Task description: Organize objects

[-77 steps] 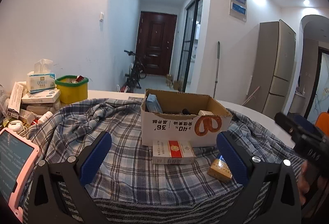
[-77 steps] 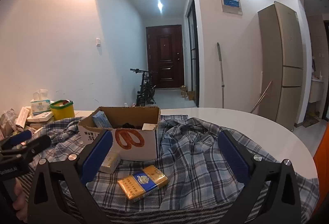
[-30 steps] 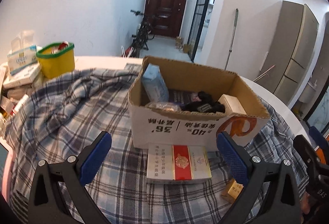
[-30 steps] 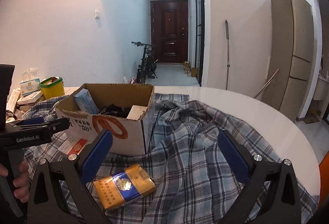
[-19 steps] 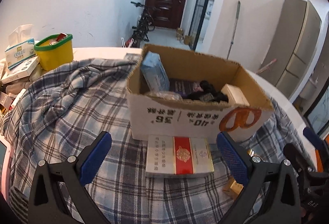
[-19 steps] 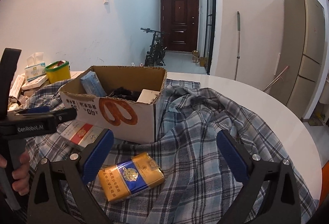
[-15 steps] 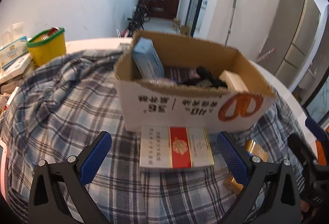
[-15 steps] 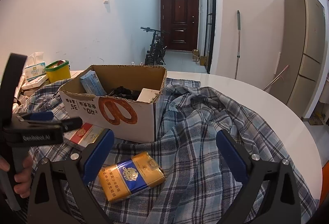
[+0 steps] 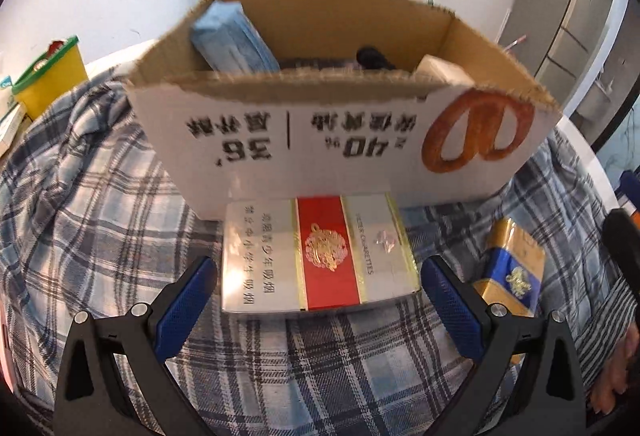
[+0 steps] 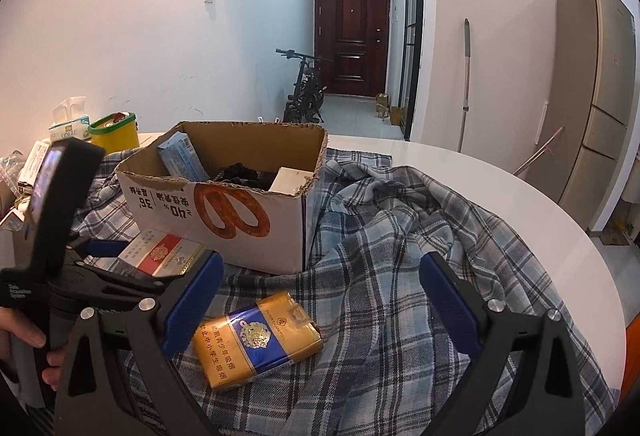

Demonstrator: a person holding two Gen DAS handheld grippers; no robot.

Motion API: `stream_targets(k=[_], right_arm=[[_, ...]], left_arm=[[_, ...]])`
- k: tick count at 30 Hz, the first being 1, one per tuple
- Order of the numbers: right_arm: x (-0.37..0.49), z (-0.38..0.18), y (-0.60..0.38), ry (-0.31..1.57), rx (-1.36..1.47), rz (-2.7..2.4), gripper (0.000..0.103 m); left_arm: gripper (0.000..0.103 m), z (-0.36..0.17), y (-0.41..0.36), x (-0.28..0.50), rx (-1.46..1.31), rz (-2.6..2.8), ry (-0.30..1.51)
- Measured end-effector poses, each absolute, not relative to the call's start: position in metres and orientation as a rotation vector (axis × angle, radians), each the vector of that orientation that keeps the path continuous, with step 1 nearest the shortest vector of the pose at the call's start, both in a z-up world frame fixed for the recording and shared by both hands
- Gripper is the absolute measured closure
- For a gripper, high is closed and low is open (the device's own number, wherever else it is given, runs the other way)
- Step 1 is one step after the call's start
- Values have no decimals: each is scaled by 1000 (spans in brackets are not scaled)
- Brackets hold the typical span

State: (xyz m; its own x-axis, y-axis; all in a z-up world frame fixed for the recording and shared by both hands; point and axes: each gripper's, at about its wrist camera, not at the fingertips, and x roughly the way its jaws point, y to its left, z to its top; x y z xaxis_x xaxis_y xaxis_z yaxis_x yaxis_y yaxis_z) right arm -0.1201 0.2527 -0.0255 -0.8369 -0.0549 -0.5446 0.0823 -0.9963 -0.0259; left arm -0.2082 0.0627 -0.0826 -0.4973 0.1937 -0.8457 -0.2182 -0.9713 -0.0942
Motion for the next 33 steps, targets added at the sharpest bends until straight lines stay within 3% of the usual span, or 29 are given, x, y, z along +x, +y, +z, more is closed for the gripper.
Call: stream_targets(k=[2, 4, 9, 13, 23, 33], right_arm=[[-120, -26, 253, 72, 871, -2942, 5], [-120, -26, 253, 72, 872, -2941, 5], [-120, -26, 253, 73, 874, -2939, 5], [-122, -29, 250, 82, 897, -2901, 5], [-130, -54, 214, 303, 1028, -2711, 5], [-136, -66, 205, 377, 1119, -2644, 6]], left_arm=[[0, -86, 61, -211, -1451, 2519, 14], [11, -85, 57, -210, -1441, 2526, -22], [11, -70, 49, -197, -1308, 2580, -88], [11, -57, 58, -180, -1192, 2597, -38], [11, -2, 54, -145, -825, 2729, -5], [11, 9, 31, -148, -780, 2777, -169]])
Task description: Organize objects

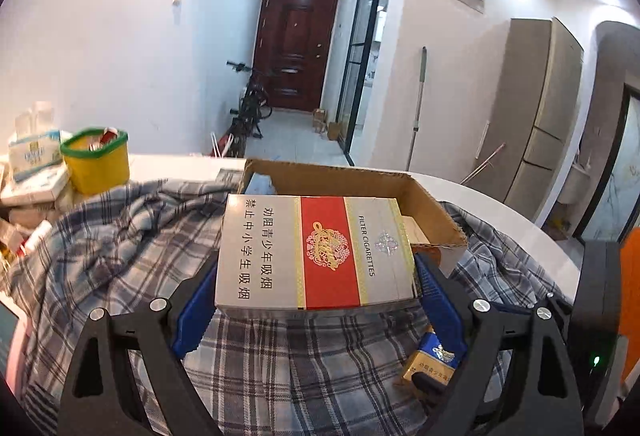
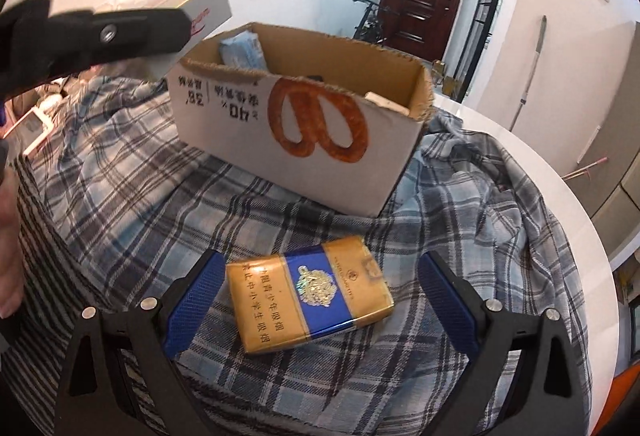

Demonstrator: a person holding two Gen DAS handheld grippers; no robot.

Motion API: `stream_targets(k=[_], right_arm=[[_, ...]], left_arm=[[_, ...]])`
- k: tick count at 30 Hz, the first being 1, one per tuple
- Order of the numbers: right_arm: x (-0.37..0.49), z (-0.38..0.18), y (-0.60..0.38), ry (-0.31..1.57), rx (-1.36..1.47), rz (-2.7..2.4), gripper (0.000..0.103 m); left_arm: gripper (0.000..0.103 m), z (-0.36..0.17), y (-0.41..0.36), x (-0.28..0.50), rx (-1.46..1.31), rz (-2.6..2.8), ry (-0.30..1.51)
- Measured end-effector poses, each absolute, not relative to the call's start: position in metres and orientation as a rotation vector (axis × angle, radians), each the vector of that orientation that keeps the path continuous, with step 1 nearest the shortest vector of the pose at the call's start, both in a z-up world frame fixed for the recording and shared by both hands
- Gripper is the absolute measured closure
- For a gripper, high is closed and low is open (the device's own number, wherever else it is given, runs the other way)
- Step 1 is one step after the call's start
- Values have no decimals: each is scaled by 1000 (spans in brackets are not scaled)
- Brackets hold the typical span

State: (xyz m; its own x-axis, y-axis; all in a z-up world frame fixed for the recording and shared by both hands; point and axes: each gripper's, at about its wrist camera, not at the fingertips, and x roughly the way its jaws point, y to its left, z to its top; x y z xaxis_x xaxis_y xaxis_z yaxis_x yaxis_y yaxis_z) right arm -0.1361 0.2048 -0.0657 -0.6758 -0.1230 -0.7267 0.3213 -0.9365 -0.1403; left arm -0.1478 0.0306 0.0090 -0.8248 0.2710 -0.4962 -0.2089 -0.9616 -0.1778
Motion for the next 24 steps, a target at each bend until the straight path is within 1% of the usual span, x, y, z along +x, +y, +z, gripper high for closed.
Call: stream_targets(k=[6, 10, 14, 19, 24], right_arm=[[-142, -74, 206, 380, 1209, -2595, 6], [-152, -83, 215, 265, 1330, -2516, 7], [-150, -81, 220, 201, 1309, -2498, 12], [-151, -80, 223, 180, 1301, -2509, 14], [-150, -65, 243, 80, 1256, -2573, 14]], left_arm=[[11, 5, 35, -147, -782, 2771, -140], [11, 6, 40, -143, -760, 2776, -111], [11, 8, 43, -141, -741, 2780, -89], [11, 7, 42, -143, -769, 2775, -94], [11, 5, 36, -149, -821, 2776, -132]])
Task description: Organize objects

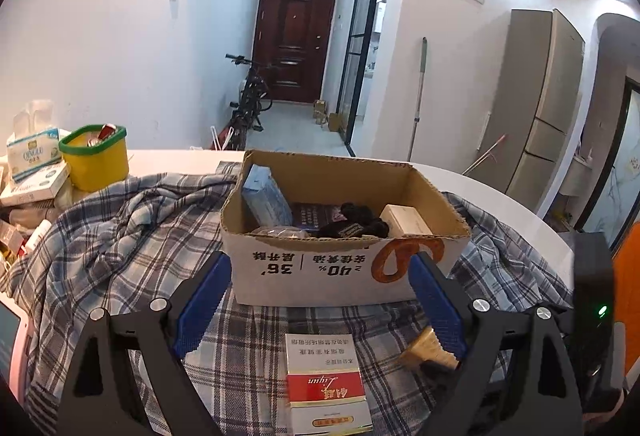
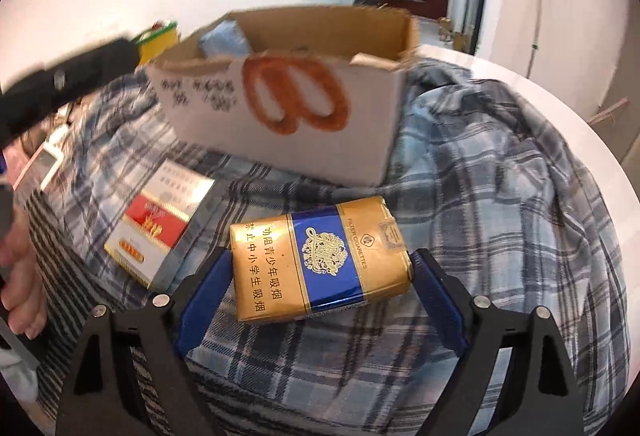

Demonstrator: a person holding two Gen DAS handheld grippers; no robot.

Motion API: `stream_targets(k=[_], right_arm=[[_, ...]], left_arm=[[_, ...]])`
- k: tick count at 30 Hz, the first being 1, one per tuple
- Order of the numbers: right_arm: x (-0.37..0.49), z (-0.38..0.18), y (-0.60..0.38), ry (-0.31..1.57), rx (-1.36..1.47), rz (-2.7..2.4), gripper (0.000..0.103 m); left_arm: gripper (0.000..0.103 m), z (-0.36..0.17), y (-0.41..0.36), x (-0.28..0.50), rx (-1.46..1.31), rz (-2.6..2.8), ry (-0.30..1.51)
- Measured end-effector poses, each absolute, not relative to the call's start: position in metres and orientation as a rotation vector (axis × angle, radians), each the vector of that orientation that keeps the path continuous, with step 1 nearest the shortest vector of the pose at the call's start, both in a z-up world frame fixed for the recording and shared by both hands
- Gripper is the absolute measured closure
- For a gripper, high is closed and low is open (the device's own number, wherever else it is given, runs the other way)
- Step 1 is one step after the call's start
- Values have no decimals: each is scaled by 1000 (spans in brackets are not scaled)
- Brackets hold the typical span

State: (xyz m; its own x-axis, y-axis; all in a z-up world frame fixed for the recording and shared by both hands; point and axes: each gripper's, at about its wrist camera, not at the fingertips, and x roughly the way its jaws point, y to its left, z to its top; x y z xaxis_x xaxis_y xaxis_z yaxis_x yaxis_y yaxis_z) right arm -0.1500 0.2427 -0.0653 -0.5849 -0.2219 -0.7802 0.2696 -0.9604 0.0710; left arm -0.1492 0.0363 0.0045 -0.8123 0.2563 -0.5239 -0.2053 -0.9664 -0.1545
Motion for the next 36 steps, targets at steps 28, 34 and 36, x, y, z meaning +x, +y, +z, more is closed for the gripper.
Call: stream_targets(k=[28, 34, 36], right_arm=[[-147, -55, 263, -2, 1223, -2681, 8], [-149, -55, 268, -61, 1227, -2655, 8], [-149, -56, 269, -81, 1229, -2633, 8]], left_arm=[[36, -73, 61, -166, -1379, 2480, 142], [39, -78, 61, -166, -1389, 2460, 147], [40, -74, 55, -165, -1360, 2472, 101]])
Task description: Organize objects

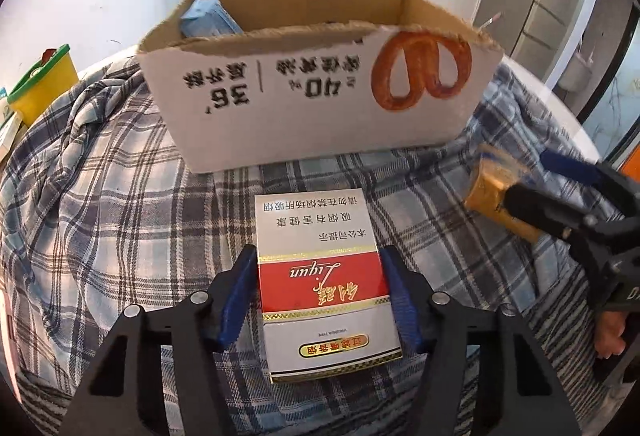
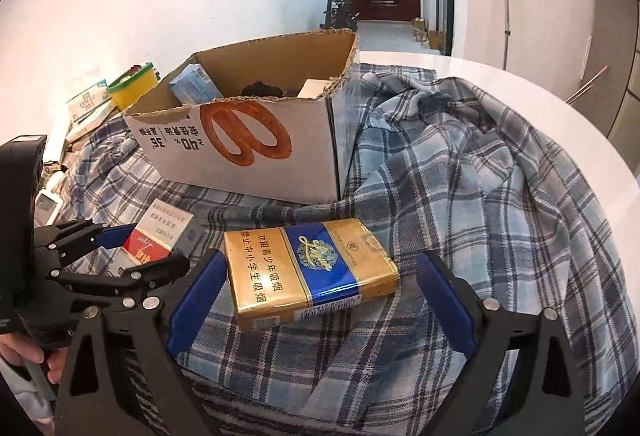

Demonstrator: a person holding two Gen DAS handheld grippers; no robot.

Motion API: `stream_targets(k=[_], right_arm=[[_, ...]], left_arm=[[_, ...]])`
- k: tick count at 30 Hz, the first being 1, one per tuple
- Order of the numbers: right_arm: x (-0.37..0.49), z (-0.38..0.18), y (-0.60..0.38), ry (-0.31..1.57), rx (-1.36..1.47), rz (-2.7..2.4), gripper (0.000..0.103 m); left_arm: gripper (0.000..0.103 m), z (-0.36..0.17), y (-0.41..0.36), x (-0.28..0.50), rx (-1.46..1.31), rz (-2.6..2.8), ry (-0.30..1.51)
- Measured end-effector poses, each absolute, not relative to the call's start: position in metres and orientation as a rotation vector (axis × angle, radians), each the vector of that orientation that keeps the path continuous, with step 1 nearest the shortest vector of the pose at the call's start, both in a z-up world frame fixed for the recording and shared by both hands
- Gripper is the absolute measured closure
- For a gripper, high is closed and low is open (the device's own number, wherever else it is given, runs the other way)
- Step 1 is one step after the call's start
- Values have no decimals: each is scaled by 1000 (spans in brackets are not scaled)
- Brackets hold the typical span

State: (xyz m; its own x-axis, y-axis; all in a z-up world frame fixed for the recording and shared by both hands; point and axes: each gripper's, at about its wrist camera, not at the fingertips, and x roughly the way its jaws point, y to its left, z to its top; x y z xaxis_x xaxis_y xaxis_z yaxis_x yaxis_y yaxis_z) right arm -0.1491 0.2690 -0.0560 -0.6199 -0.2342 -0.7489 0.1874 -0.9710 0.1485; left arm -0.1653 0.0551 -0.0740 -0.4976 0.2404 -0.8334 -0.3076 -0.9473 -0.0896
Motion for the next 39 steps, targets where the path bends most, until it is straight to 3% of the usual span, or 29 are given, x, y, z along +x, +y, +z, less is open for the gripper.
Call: stream_targets(k=[9, 11, 13, 19, 26, 32, 36, 39], right_arm=[[-153, -57, 283, -280, 1292, -2561, 8], [-154, -56, 287, -353, 1316, -2543, 15], [-155, -57, 285, -354, 1359, -2538, 29], [-164, -77, 269, -407, 1520, -2393, 45], [-175, -76, 257, -451, 1563, -2384, 45], [-182, -74, 242, -436, 1605, -2455, 31], [-188, -70, 230, -429, 1602, -2543, 15], [-193, -68, 214, -319, 1574, -2570, 15]], left_arm=[[40, -60, 43, -162, -1264, 2498, 20], [40, -61, 46, -162, -1253, 2501, 17], [40, -58, 47, -160, -1234, 2505, 11], [40, -49, 43, -152, -1169, 2533, -21], [40, -44, 29, -155, -1160, 2565, -104], [40, -34, 9, -151, -1099, 2626, -209], [40, -33, 4, -151, -1102, 2621, -250], [40, -33, 4, -150, -1099, 2620, -254]])
